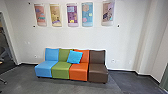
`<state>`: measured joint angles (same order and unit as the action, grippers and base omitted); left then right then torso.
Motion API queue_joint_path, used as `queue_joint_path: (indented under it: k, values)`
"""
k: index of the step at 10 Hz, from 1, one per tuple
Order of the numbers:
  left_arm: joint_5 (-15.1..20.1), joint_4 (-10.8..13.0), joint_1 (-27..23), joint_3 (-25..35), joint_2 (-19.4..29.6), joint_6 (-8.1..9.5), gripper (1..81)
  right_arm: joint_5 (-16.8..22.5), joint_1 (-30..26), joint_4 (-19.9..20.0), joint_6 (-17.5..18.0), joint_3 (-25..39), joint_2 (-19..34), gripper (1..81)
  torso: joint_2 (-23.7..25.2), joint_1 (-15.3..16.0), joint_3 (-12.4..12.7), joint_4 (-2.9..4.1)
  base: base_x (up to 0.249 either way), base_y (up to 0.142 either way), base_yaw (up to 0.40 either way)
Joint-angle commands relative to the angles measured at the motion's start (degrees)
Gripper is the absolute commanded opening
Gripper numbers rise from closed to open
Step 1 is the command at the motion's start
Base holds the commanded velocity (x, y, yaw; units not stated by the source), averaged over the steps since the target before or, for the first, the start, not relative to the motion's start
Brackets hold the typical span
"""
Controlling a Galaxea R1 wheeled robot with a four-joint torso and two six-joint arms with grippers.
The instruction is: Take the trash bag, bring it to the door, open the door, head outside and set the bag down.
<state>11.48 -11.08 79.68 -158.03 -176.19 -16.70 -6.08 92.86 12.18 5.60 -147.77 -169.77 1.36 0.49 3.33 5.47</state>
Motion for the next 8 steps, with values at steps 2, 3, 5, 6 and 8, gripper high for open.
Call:
queue_joint_path:
  k: [2,3,5,6,8]
  values:
    - [3.72,0.36,-3.52,0.08,-0.31,-0.61,1.0,3.53,-1.84,-0.49,-0.15,0.22,0.02,81.1,0.05,-0.11,0.02,0.0,-0.054,0.0,0.0]
    - [3.72,0.18,-3.52,0.08,-0.13,-0.61,1.0,3.53,-1.75,-0.49,-0.15,0.22,0.02,81.1,0.11,-0.22,0.05,0.0,0.0,0.0,0.0]
    - [3.72,-0.08,-3.52,0.08,-0.04,-0.53,1.0,3.53,-1.58,-0.49,-0.15,0.22,0.1,81.1,0.11,-0.24,0.05,0.0,0.0,0.0,-0.062]
    - [3.72,-0.17,-3.52,0.08,-0.04,-0.53,1.0,3.53,-1.57,-0.4,-0.15,0.13,0.1,81.1,0.11,-0.24,0.05,0.0,0.0,0.0,-0.182]
    - [3.72,-0.34,-3.52,0.08,0.05,-0.53,1.0,3.53,-1.48,-0.4,-0.15,0.04,0.1,81.1,0.11,-0.22,0.05,0.0,0.0,0.0,-0.217]
